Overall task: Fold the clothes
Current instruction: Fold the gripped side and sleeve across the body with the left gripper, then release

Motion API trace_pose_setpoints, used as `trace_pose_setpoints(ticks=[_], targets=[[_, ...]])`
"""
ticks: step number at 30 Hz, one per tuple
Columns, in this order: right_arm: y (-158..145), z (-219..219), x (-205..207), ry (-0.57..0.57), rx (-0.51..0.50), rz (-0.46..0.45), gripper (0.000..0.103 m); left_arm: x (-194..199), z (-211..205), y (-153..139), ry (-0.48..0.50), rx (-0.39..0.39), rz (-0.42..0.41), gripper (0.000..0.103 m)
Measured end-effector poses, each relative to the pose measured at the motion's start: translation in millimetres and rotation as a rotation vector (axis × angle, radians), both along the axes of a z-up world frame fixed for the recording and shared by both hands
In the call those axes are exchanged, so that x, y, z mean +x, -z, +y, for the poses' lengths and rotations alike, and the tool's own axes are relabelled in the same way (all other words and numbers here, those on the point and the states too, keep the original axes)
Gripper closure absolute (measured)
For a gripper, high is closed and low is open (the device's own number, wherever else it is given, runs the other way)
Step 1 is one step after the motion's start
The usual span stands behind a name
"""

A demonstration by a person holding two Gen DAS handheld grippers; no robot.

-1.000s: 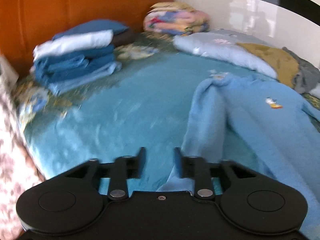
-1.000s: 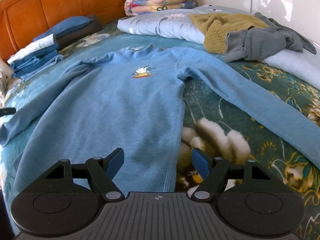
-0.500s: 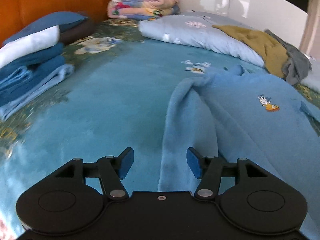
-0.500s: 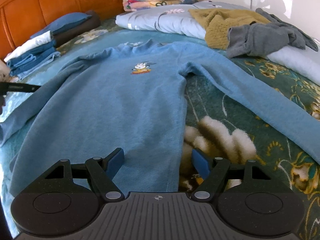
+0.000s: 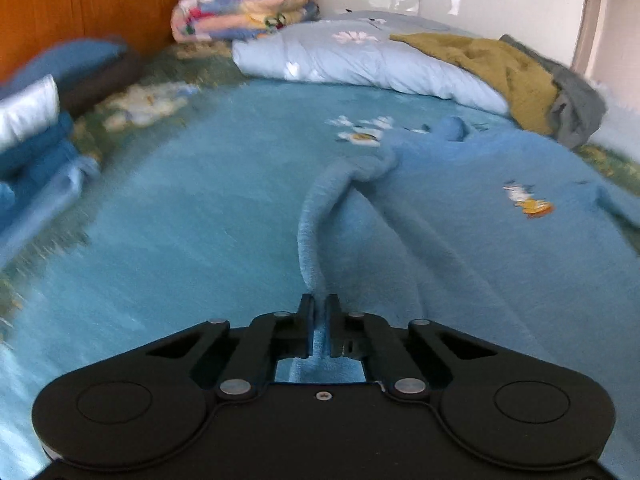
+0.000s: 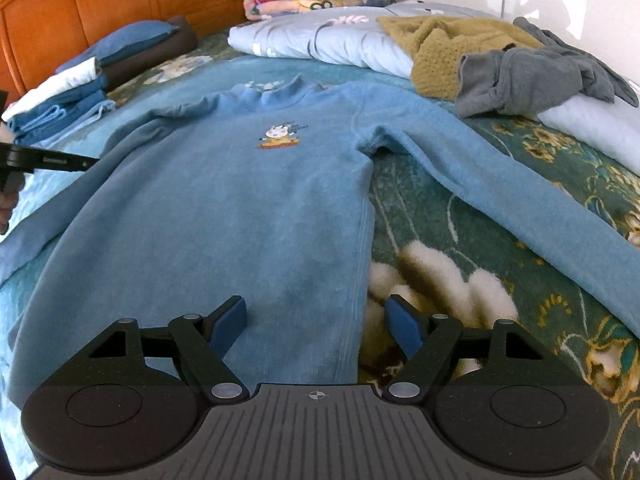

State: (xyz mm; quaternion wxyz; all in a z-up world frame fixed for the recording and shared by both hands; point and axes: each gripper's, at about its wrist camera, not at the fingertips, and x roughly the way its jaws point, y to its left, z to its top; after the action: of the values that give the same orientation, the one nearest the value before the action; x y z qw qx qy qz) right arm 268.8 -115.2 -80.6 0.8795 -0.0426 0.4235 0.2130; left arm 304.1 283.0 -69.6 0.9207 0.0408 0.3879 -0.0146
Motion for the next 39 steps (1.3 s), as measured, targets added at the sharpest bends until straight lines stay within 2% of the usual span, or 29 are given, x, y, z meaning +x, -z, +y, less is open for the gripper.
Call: trace_pose_setpoints(ticks=[3,6,12,17,19,22,23,27,29,33,36,39], targets=[[1,0,2,0.000,0.005,-0.001,0.028,11,10,-9,-0.041,0.091,-0.020,0.100],[2,0,3,0.002,0.009,0.000,0.028,28,23,-15,-0.068,0.146,-0.030,0.100],[0,-3,7,0.013,0.007,0.003,0.028,68,32,-11,-0.060,0.258,-0.009,0.100],[3,-6,12,0.031,0.005,0.010,0.028,90,37,13,-0.055,0.297,0.065,0.099],[3,-5,13,0.030,0.001,0.010,0.028,91,36,21,-0.060,0.300,0.066,0.100],[1,-6,13,0.031,0.000,0.008,0.028,86,35,16,-0.078,0.278,0.051,0.096],[0,-7,12,0.034,0.001,0.005,0.028,82,35,11,-0.084,0.267,0.045,0.092],[-8,-12,6,0.042,0.019,-0.013,0.028,55,25,-18,-0.084,0.267,-0.019,0.090],[-12,-17,1,0.046,0.028,-0.025,0.028,35,14,-36,-0.089,0.266,-0.062,0.082],[-18,-31,-15,0.058,0.038,-0.030,0.028,-21,-21,-62,-0.064,0.192,-0.147,0.071],[-20,-43,-30,0.065,0.030,-0.024,0.028,-64,-52,-64,-0.019,0.115,-0.153,0.066],[-21,-59,-46,0.077,0.048,-0.001,0.029,-102,-78,-53,0.020,0.049,-0.127,0.063]])
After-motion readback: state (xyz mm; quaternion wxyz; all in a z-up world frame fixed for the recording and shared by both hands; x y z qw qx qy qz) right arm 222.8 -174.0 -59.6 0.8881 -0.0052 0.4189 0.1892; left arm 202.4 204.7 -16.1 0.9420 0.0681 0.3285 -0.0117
